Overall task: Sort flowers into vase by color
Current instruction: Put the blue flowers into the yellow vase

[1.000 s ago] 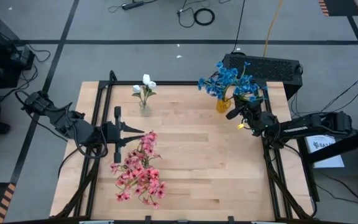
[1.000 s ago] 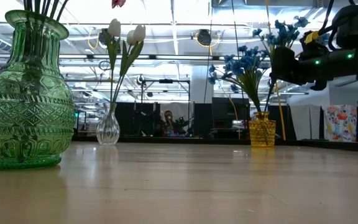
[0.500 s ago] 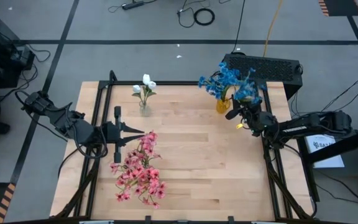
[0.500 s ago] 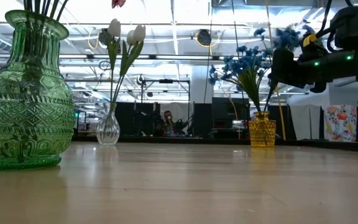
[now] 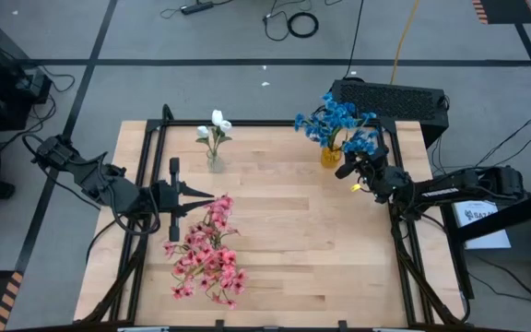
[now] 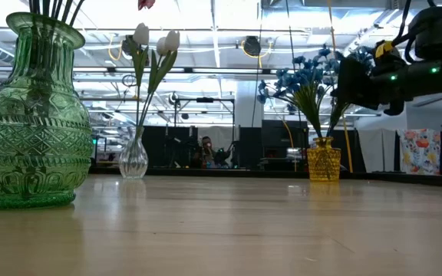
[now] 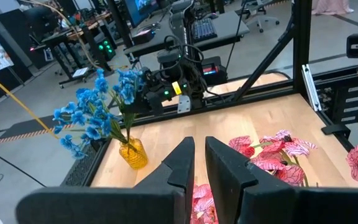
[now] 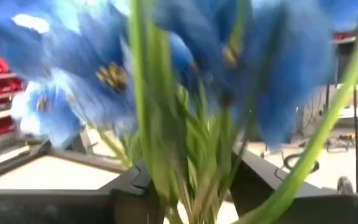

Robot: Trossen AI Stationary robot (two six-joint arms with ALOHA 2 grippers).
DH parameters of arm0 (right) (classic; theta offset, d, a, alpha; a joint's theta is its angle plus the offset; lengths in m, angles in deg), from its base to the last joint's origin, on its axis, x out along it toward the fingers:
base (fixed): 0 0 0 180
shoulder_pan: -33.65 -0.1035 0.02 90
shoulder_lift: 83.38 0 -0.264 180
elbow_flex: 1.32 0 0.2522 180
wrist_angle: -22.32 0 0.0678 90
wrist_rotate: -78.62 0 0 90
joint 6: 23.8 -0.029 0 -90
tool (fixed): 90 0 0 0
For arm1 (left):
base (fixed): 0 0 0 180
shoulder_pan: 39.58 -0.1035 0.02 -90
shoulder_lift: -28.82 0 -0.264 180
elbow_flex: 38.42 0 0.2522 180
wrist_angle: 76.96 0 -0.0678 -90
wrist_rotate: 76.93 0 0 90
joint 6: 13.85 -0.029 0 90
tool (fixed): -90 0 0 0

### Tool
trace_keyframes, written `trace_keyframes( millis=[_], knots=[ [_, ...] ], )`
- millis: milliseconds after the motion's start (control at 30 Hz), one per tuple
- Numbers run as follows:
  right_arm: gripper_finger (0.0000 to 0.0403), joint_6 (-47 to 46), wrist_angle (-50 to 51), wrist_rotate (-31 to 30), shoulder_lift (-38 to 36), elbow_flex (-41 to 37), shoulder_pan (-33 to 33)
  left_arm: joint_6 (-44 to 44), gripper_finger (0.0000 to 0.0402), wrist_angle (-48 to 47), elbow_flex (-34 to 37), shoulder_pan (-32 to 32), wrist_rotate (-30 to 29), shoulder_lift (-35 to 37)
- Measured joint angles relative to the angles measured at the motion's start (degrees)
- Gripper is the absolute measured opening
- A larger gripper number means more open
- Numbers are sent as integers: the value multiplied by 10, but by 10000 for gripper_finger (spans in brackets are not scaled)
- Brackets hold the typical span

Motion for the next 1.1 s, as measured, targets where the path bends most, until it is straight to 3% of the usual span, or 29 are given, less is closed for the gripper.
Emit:
trace_keyframes(
  millis=[133, 467, 800, 1100],
  knots=[
    [152, -36, 54, 0, -15, 0, -5, 0, 47, 0, 0, 0, 0, 0],
    [242, -103, 138, 33, -73, 0, -6, 1, 47, -5, 0, 0, 0, 0],
    [242, -112, 207, 28, -122, 0, -35, 11, 47, -12, 0, 0, 0, 0],
    [242, -117, 300, -44, -155, 0, -83, 15, 47, -13, 0, 0, 4, 0]
  ],
)
